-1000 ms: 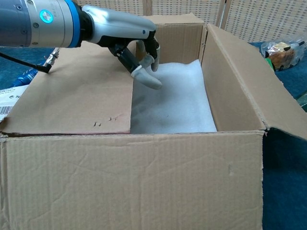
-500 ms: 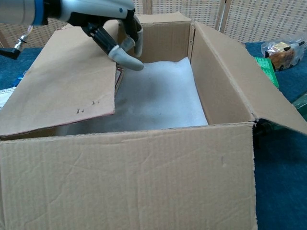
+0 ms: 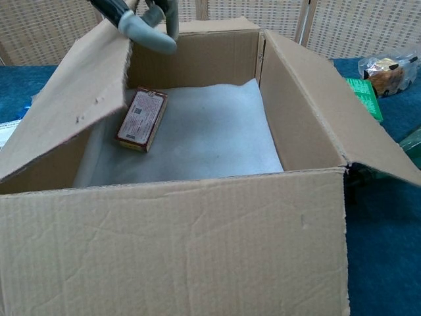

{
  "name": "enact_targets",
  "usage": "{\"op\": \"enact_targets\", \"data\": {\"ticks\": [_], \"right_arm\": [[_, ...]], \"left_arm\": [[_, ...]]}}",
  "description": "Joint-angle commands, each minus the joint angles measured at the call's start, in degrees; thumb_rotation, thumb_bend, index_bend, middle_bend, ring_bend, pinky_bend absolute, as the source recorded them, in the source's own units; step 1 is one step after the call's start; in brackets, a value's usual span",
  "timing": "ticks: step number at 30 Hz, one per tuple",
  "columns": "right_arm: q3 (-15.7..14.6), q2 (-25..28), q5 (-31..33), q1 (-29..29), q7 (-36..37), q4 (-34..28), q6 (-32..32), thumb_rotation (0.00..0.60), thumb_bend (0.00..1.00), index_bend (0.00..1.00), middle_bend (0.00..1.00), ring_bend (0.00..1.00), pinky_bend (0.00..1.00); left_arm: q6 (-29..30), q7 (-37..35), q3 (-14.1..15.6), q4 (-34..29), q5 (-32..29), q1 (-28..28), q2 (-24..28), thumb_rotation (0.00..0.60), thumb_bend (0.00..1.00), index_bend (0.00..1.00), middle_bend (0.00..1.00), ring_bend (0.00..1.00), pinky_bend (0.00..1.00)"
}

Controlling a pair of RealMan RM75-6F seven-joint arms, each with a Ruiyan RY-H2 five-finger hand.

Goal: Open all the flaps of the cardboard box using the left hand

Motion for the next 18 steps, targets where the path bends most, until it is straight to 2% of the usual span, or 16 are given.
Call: {"op": "enact_targets", "data": {"ticks": [1, 18], "right_arm": [[-0.1, 0.0, -0.1, 0.0, 0.0, 0.1, 0.0, 0.6, 0.0, 0.0, 0.0, 0.0, 0.0], [-0.4, 0.0, -1.1, -0.2, -0.1, 0.2, 0.5, 0.6, 0.0, 0.0, 0.0, 0.0, 0.0]], "left_arm": [[0.2, -0.8, -0.5, -0.8, 0.8, 0.7, 1.3, 0.284, 0.0, 0.74, 0.36, 0.16, 0.22], [2.5, -6.0, -1.9, -6.7, 8.8, 6.8, 11.6, 0.289, 0.0, 0.74, 0.37, 0.17, 0.23]]}}
